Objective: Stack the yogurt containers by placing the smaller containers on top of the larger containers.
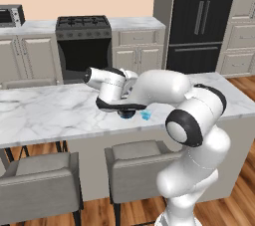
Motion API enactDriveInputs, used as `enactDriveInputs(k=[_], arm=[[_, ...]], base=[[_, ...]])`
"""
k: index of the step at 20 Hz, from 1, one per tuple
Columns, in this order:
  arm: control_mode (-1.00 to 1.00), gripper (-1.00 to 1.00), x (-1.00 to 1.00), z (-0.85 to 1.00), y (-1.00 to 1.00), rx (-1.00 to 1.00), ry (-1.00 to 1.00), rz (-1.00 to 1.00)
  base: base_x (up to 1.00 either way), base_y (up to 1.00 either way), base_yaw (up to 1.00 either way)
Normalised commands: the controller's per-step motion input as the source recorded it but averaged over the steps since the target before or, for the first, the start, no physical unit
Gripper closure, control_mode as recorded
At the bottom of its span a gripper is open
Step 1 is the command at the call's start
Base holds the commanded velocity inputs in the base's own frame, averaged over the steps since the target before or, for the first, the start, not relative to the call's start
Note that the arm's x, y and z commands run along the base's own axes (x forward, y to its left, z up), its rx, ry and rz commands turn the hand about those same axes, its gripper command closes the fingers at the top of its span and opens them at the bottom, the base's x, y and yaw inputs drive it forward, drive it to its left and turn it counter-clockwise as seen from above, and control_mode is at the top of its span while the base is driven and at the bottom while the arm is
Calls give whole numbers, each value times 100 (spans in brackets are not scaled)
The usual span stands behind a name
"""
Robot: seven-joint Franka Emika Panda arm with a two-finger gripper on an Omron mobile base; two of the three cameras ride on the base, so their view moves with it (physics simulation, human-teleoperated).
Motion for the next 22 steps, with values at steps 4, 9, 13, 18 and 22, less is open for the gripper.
enactDriveInputs(k=[4,9,13,18,22], arm=[[-100,100,35,0,0,0,0,0],[-100,100,32,0,1,0,0,0],[-100,100,27,-1,10,0,0,0],[-100,100,19,-4,19,0,0,0],[-100,100,13,-15,9,0,2,0]], base=[[0,0,0],[0,0,0],[0,0,0],[0,0,0],[0,0,0]])
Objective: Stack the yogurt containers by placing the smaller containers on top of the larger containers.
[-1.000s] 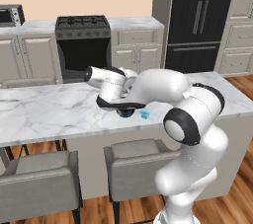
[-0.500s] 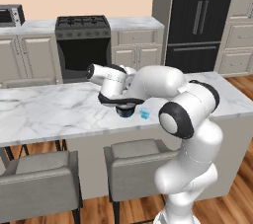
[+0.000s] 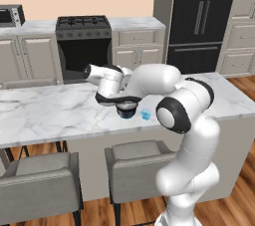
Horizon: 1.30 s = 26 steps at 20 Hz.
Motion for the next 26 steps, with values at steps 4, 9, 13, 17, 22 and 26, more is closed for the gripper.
enactDriveInputs(k=[4,9,13,17,22,26], arm=[[-100,100,2,-21,0,0,2,0],[-100,100,3,-15,0,0,2,0],[-100,100,5,-13,0,0,0,0],[-100,100,1,-13,0,0,0,0],[-100,100,0,-13,0,0,0,0],[-100,100,1,-16,0,0,0,0]], base=[[0,0,0],[0,0,0],[0,0,0],[0,0,0],[0,0,0],[0,0,0]])
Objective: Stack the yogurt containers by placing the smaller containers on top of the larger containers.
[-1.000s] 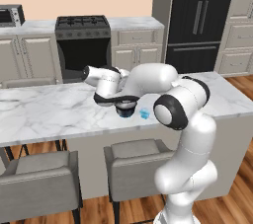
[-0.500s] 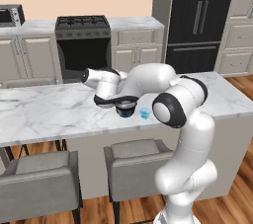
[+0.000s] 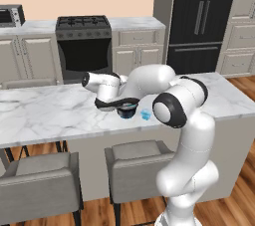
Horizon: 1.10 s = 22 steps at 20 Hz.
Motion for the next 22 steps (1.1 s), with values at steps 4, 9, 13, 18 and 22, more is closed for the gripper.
enactDriveInputs(k=[4,9,13,18,22], arm=[[-100,100,2,-16,0,0,0,0],[-100,100,4,-9,0,0,0,0],[-100,100,9,-3,0,0,0,0],[-100,100,17,-1,0,0,0,0],[-100,100,25,0,0,0,0,0]], base=[[0,0,0],[0,0,0],[0,0,0],[0,0,0],[0,0,0]])
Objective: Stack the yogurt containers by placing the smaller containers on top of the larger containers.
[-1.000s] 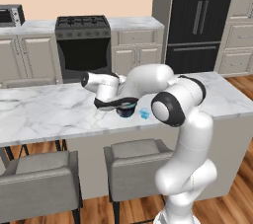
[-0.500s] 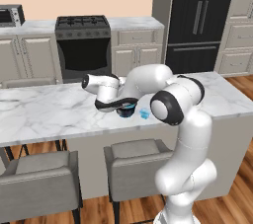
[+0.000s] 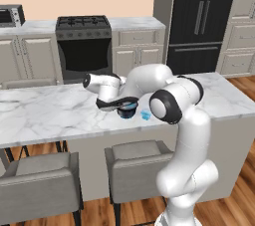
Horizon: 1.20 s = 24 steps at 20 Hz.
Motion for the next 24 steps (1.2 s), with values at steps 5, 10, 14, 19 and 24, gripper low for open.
enactDriveInputs(k=[5,10,14,19,24], arm=[[-100,100,16,-7,0,0,0,0],[-100,100,0,-22,1,-4,0,0],[-100,100,0,-22,0,-4,0,0],[-100,100,0,-14,2,-3,1,0],[-100,-100,0,0,10,-3,0,0]], base=[[0,0,0],[0,0,0],[0,0,0],[0,0,0],[0,0,0]])
